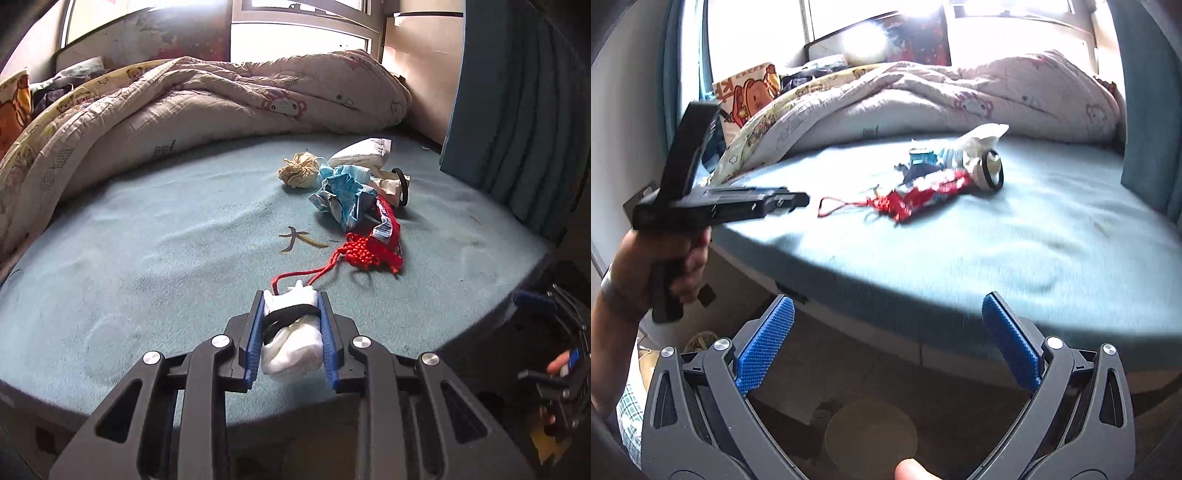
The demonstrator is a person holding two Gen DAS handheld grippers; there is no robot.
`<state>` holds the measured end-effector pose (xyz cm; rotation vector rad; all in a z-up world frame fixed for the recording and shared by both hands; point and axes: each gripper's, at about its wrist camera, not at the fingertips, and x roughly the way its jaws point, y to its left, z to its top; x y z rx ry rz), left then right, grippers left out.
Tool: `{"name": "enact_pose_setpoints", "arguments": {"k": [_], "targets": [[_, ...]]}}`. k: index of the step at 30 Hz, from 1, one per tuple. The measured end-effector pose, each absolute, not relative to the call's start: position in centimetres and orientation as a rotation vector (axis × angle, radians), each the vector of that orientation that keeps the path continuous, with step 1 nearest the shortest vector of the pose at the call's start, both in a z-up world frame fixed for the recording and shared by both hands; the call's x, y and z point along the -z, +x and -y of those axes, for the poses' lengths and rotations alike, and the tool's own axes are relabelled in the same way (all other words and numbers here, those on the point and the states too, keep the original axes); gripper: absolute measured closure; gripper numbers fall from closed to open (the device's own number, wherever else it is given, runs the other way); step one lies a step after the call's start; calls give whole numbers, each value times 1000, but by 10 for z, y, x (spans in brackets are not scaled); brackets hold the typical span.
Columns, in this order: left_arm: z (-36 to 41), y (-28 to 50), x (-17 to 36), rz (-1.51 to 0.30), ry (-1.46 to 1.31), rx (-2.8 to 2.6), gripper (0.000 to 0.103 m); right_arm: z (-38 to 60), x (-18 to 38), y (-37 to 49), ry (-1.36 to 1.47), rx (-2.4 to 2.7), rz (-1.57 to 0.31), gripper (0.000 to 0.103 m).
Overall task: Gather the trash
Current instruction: 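Grasp the red candy wrapper with the right gripper while the left holds the tissue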
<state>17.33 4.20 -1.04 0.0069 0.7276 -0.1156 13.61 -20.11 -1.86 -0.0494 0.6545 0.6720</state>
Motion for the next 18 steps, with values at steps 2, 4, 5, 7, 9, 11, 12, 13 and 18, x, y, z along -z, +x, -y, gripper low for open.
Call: {"name": "enact_pose_setpoints", "arguments": {"k": [2, 4, 5, 7, 9, 11, 12, 13, 18], "targets": [[-50, 164, 11, -719, -16, 118, 77, 187, 9, 159, -72, -649, -645, 5], [-57, 160, 11, -714, -31, 115, 77, 172, 5, 187, -77, -623, -668, 5], [-60, 160, 12, -713, -38, 112, 77, 166, 4, 202, -78, -601, -683, 7], [-65, 163, 10, -710, -50, 109, 77, 156, 3, 230, -51, -579, -717, 10], [-69, 169, 7, -704, -53, 107, 77, 151, 5, 252, -15, -561, -756, 13], [-71, 177, 4, -704, -57, 113, 77, 147, 11, 272, 21, -526, -805, 19], [-72, 183, 4, -705, -57, 116, 77, 146, 14, 277, 31, -516, -820, 21], [-71, 189, 4, -709, -56, 116, 77, 143, 17, 282, 35, -511, -831, 23], [-63, 223, 8, -736, -56, 127, 77, 129, 29, 290, -33, -488, -852, 45]]}}
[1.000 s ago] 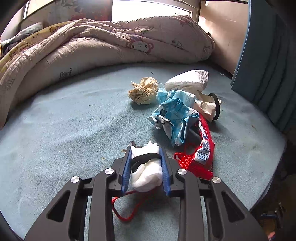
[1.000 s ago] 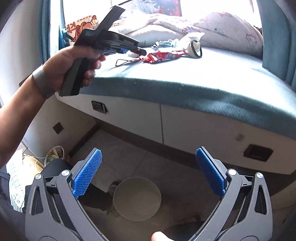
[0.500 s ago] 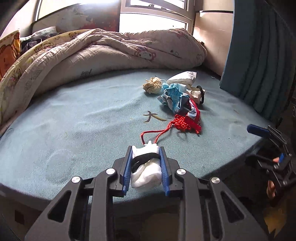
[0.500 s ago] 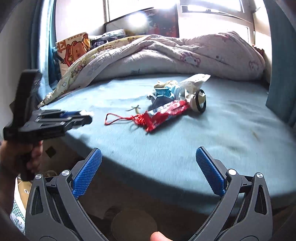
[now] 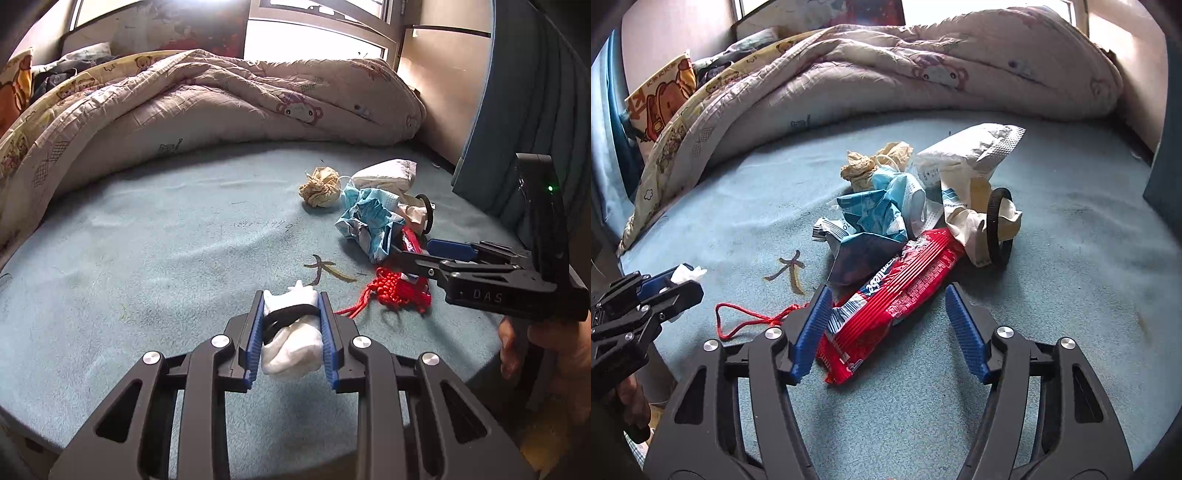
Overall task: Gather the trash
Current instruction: 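Grasp the red candy wrapper with the right gripper while the left holds the tissue, then lower both grippers over the bin and release the wrapper and tissue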
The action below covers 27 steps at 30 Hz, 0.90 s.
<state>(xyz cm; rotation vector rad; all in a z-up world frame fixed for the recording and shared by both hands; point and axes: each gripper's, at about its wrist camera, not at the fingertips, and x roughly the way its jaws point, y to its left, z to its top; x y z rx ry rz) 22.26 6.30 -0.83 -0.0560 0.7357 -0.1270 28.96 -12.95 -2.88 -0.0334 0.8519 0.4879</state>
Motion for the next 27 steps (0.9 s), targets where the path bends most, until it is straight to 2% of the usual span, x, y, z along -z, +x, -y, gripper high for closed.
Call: {"name": "enact_pose_setpoints", "arguments": {"k": [3, 4, 5, 6, 12, 18, 27], "targets": [[-57, 239, 13, -753, -60, 133, 77, 128, 33, 292, -42, -494, -857, 52], [-55, 244, 14, -758, -64, 136, 77, 128, 34, 292, -46, -499, -855, 56], [-53, 247, 16, -762, -68, 138, 77, 128, 33, 291, -51, -511, -854, 67], [-51, 248, 17, -761, -74, 140, 77, 129, 32, 289, -58, -511, -843, 68], [-47, 233, 14, -715, -102, 138, 77, 142, 12, 269, -76, -528, -755, 69], [-43, 208, -13, -671, -71, 125, 77, 163, -27, 254, -42, -497, -657, 69], [-33, 167, -54, -621, -54, 132, 77, 186, -84, 240, 48, -526, -617, 69]]}}
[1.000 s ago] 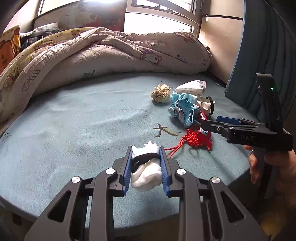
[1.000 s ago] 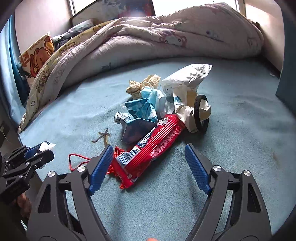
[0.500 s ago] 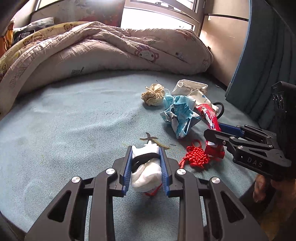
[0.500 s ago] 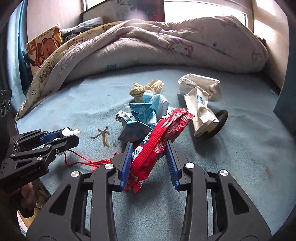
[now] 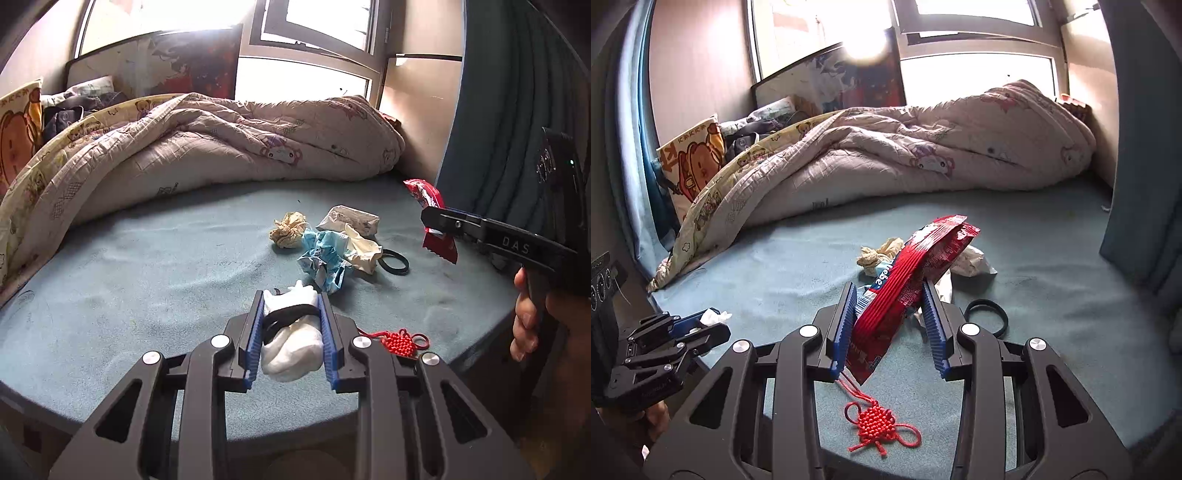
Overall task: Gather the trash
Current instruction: 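Lower both grippers over the bin and release the wrapper and tissue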
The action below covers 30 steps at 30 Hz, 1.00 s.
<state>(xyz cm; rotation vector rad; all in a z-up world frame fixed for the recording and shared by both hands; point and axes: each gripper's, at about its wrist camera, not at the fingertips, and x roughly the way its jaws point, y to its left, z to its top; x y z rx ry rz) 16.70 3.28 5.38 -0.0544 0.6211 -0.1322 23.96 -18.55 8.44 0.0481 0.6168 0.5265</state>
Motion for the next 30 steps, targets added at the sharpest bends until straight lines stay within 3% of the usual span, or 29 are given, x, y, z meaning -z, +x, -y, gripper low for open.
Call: {"name": "enact_pose_setpoints", "arguments": {"k": [5, 11, 18, 30], "targets": [[-25, 128, -50, -618, -37, 150, 77, 186, -90, 178, -22, -619, -560, 69], [-19, 68, -2, -666, -15, 192, 77, 180, -27, 83, -112, -775, -596, 69], [-26, 9, 114, -827, -117, 239, 77, 176, 104, 12, -173, -858, -799, 69], [-20, 45, 327, -1188, -203, 289, 76, 145, 306, 24, -362, -832, -1178, 69]]}}
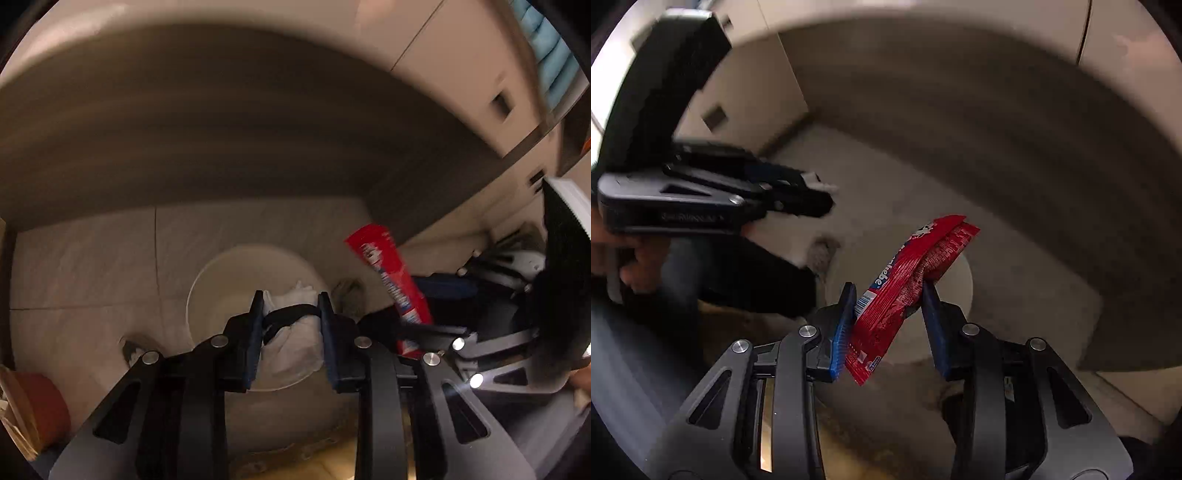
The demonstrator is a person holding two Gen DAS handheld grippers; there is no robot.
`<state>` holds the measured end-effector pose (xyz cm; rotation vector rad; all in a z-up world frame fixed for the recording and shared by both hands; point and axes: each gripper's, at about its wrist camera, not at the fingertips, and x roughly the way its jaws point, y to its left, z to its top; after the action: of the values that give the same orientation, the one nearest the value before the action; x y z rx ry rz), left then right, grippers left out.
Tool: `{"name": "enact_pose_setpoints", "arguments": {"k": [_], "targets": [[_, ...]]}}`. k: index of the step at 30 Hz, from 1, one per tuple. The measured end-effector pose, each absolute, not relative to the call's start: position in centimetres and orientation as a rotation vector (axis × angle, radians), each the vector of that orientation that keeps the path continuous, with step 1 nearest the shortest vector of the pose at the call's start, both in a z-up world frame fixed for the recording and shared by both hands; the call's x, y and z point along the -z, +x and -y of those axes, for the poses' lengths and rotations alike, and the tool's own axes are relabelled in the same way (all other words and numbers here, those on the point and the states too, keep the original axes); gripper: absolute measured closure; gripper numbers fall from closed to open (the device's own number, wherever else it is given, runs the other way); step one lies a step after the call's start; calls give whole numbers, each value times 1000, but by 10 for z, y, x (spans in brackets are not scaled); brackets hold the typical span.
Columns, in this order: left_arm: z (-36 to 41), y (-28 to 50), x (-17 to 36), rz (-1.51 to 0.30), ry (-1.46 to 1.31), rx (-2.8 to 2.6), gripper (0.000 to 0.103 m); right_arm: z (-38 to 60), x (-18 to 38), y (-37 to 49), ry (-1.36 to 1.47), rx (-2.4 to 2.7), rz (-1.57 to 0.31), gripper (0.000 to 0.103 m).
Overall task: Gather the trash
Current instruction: 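Lower both grippers over the bin and release the wrapper and tissue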
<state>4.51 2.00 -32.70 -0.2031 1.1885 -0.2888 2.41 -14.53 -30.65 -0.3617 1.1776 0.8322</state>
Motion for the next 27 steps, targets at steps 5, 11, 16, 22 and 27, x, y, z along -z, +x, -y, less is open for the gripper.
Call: {"name": "enact_pose_setpoints", "arguments": {"k": [5, 11, 16, 22, 27], "targets": [[-9, 54, 377, -1272, -112, 357, 76, 135, 349, 34, -381, -904, -1243, 69], [-11, 65, 422, -1402, -100, 327, 68, 134, 397, 50, -386, -884, -1352, 69], [-5, 70, 434, -1399, -98, 314, 37, 131, 409, 59, -365, -886, -1381, 69], [-7, 79, 435, -1418, -29, 255, 15, 129, 419, 61, -377, -891, -1407, 69], [-29, 82, 426, -1362, 31, 112, 6, 125, 430, 64, -408, -891, -1427, 68]]}}
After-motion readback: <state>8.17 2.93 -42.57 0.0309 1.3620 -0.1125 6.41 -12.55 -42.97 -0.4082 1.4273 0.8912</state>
